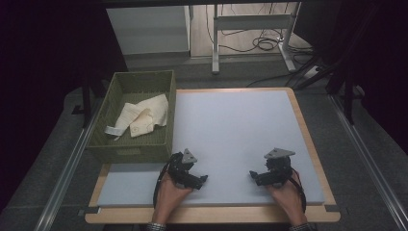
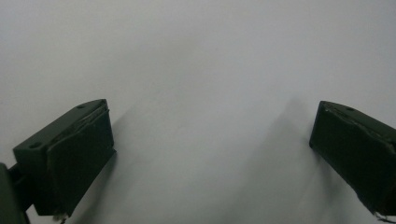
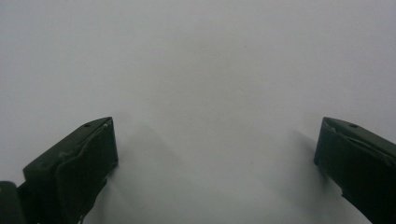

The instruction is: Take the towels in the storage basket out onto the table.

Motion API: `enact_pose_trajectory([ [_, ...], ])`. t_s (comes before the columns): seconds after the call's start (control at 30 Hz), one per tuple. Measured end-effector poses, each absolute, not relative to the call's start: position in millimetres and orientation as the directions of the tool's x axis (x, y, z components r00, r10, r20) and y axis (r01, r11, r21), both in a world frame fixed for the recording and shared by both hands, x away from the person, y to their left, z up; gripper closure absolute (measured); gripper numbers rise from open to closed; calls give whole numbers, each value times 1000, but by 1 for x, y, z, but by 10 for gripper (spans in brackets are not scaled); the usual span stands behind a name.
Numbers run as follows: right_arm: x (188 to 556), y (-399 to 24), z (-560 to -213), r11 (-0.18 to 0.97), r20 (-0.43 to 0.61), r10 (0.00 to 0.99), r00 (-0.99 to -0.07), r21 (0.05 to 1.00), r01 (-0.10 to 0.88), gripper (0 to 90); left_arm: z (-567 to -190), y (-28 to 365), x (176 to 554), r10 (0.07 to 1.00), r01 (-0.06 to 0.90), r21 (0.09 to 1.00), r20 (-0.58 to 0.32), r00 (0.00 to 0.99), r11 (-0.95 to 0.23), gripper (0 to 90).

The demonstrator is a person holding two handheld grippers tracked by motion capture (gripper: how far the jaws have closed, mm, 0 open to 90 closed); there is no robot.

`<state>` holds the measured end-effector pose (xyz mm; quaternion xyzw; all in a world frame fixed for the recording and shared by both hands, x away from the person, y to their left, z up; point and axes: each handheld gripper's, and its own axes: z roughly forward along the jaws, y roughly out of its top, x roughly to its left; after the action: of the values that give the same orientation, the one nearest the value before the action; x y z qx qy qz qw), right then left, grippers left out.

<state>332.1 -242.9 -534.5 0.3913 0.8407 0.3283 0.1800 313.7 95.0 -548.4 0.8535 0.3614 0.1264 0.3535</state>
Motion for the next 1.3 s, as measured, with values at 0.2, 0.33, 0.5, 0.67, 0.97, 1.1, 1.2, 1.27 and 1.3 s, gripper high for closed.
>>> enact_pose_trajectory([
  [0.2,332,-243,-535,478,-47,776,-629,694,538,0,-548,95,314,707,529,693,-40,706,-489,0],
  [0.33,332,-243,-535,478,-46,776,-629,694,538,0,-548,95,314,707,530,692,-40,706,-490,0],
  [0.5,332,-243,-535,477,-45,776,-629,694,539,0,-548,95,314,707,533,692,-45,705,-488,0],
  [0.67,332,-243,-535,478,-46,775,-630,694,538,0,-548,95,314,707,531,691,-40,706,-490,0],
  [0.97,332,-243,-535,478,-46,775,-630,694,538,0,-548,95,314,706,528,692,-38,707,-492,6],
  [1.1,332,-243,-535,478,-45,775,-630,694,538,0,-547,94,312,687,503,701,-26,727,-505,48],
  [1.2,332,-243,-535,478,-45,775,-630,694,538,0,-546,95,313,674,494,701,-26,738,-514,55],
  [1.27,332,-243,-535,477,-44,775,-630,694,539,0,-545,94,313,674,498,699,-30,738,-514,64],
  [1.3,332,-243,-535,478,-45,775,-630,694,538,0,-545,94,313,674,498,699,-30,738,-514,73],
])
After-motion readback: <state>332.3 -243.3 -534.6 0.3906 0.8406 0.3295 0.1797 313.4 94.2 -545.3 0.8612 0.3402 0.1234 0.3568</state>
